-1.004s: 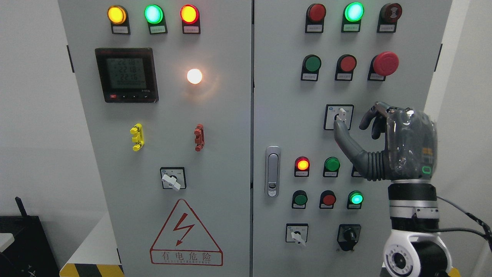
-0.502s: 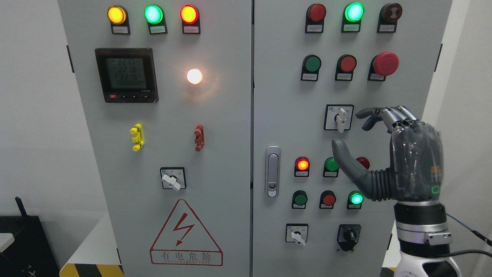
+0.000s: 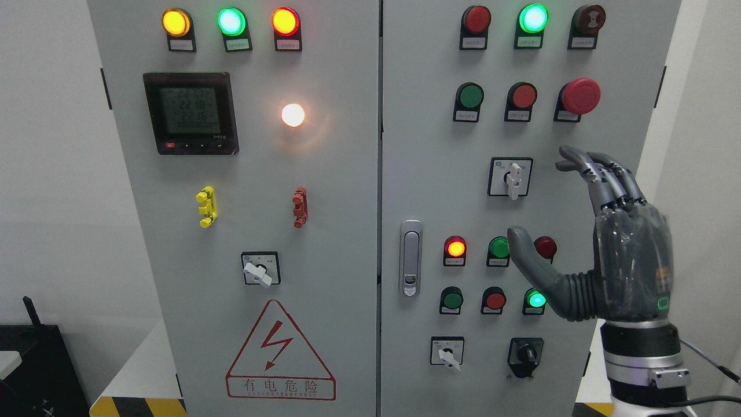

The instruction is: Rotate and turn off gray switch

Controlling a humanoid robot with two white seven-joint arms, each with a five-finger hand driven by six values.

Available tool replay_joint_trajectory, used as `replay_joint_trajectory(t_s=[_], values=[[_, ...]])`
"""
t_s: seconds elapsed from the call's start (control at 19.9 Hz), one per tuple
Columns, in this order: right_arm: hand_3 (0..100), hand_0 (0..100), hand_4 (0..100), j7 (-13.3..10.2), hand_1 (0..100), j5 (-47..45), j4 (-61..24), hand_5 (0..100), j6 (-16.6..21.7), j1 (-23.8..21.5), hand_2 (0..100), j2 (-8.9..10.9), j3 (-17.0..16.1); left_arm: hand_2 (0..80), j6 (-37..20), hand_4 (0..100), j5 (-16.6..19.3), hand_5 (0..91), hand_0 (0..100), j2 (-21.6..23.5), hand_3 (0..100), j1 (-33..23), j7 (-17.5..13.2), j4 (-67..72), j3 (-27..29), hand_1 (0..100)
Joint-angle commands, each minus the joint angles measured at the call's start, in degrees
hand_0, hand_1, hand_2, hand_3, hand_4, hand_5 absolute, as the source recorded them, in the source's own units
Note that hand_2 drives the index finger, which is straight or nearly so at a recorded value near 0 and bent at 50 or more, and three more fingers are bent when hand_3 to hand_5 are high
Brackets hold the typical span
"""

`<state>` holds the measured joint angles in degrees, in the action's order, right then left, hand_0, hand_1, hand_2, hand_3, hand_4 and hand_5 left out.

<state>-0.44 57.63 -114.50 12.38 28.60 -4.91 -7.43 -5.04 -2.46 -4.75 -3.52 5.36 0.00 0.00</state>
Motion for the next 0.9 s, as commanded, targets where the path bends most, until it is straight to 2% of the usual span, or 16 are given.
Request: replay_joint_trajectory(t_s=[0.0,0.85], values=[[9,17,0,0.09,26,-0.15,-0.81,0,0.02,-0.73,8,-0.28,-0.83,0.0,0.03,0,0.0,0.0,12,0.0,0,0.0,0.0,0.88,-0.09,39],[14,18,0,0.09,29,-0.15,-0.81,0,-0.16,-0.65,13,-0.54,-0.83,0.0,0.03,0,0.0,0.0,12,0.0,0,0.0,0.0,0.79,-0.09,39]])
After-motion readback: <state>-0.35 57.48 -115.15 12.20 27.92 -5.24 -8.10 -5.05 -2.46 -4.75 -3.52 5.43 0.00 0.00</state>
